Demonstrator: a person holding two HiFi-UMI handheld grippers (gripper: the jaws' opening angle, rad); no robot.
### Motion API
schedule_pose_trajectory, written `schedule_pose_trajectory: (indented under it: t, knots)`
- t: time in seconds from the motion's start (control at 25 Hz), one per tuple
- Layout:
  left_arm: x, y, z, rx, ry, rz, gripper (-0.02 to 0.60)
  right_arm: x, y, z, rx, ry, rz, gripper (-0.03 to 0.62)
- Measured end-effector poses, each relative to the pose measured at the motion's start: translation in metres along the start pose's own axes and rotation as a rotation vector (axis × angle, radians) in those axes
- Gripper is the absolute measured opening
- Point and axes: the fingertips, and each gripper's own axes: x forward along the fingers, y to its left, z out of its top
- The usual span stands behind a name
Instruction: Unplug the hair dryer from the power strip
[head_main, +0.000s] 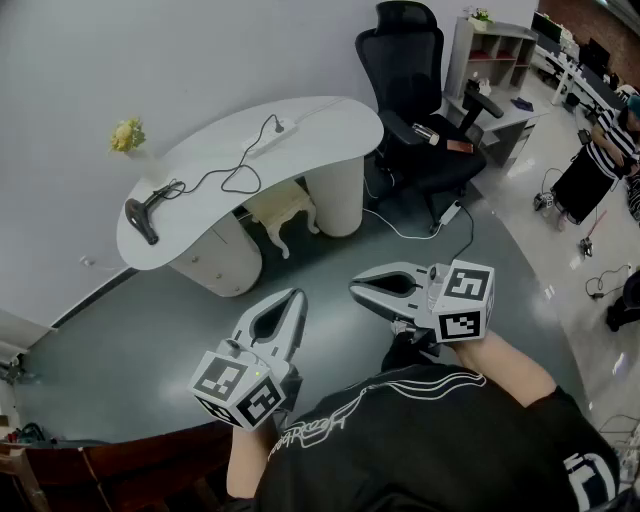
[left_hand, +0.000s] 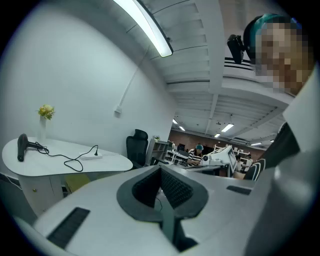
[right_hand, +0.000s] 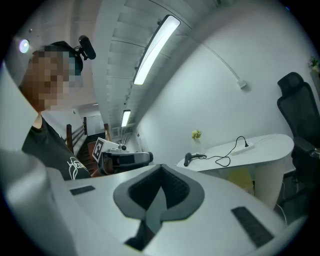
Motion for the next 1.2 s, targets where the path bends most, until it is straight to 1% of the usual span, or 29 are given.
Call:
schedule_pose_trajectory:
  t: [0.16, 0.36, 0.52, 0.6, 0.72, 0.84, 1.04, 1.2]
  knots:
    - [-0.003, -0.01, -0.005, 0.02, 0.008, 0.002, 0.003, -0.006, 0.005, -0.009, 0.012, -0.004, 0.006, -0.003]
    - [-0.007, -0.012, -0.012, 0.017, 0.027, 0.007, 0.003, -0.005, 0.008, -0.015, 0.033, -0.01, 0.009, -0.003]
    - [-0.018, -0.018, -0.009, 0.047, 0.029, 0.017, 0.003, -0.003, 0.017, -0.01, -0.009, -0.03, 0.011, -0.003]
    - [-0.025, -0.017, -0.007, 0.053, 0.021, 0.022, 0.003, 0.0, 0.019, -0.006, -0.005, -0.046, 0.013, -0.003]
    - [-0.033, -0.008, -0.005, 0.025, 0.013, 0.041, 0.003, 0.007, 0.015, -0.006, 0.041, -0.061, 0.021, -0.003]
    - [-0.033, 0.003, -0.007, 0.002, 0.01, 0.058, 0.003, 0.012, 0.007, -0.01, 0.064, -0.047, 0.029, -0.002]
    - [-0.016, 0.022, -0.014, -0.014, 0.024, 0.066, 0.003, 0.021, -0.002, -0.014, 0.1, -0.056, 0.103, -0.002]
    - [0.01, 0.039, -0.014, -0.032, 0.035, 0.063, 0.003, 0.022, -0.035, -0.008, 0.148, -0.076, 0.113, -0.002]
